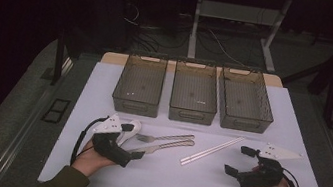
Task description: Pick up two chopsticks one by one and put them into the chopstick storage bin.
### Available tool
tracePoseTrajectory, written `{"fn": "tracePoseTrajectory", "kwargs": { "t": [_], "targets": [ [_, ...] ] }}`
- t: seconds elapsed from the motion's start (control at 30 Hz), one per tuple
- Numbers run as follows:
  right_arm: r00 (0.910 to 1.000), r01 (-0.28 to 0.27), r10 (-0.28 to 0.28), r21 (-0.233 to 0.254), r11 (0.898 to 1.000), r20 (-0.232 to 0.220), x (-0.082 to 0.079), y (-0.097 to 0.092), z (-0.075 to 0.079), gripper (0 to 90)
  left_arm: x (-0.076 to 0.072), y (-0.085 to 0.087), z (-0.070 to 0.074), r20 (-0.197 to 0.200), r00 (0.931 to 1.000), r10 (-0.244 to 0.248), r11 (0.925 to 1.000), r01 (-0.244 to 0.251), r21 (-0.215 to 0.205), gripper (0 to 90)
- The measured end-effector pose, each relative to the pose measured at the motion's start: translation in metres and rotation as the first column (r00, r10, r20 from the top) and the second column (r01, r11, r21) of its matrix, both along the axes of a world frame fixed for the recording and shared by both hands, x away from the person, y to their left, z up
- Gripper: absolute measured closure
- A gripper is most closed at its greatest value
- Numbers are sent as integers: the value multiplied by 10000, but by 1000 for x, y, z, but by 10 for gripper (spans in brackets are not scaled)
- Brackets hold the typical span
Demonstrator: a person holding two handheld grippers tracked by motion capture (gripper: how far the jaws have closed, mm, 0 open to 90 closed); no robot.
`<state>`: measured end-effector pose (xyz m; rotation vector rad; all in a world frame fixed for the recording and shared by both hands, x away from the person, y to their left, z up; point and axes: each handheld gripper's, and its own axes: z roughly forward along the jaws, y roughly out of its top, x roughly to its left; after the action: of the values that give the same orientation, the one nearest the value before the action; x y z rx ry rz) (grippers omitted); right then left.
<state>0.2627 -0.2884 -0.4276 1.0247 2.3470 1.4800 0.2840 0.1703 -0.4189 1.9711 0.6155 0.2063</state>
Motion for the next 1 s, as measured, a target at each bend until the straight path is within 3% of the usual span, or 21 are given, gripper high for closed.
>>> {"fn": "tracePoseTrajectory", "kwargs": {
  "t": [0.37, 0.6, 0.67, 0.77, 1.0],
  "targets": [
    [9999, -27, 23, -273, 9996, -128, 5, -1, 0, 33, 0, -1, 0, -54, 10000, 53, 9999, -54, -140, 0],
    [9995, 95, -115, -619, 9980, -309, 9, -1, 3, 67, -2, -2, 1, -1, 10000, -36, 10000, 36, 4, 0],
    [9989, 136, -165, -653, 9978, -440, 13, -2, 4, 141, -2, -3, 1, -2, 10000, -45, 10000, 45, 22, 0],
    [9973, 357, -402, -725, 9967, -608, 21, -4, 5, 164, -1, -2, 0, -12, 10000, -12, 10000, 12, 56, 0],
    [9909, 807, -902, -957, 9921, -994, 36, -8, 5, 309, -1, -2, -1, -55, 10000, 28, 9999, -28, 112, 0]
  ]
}}
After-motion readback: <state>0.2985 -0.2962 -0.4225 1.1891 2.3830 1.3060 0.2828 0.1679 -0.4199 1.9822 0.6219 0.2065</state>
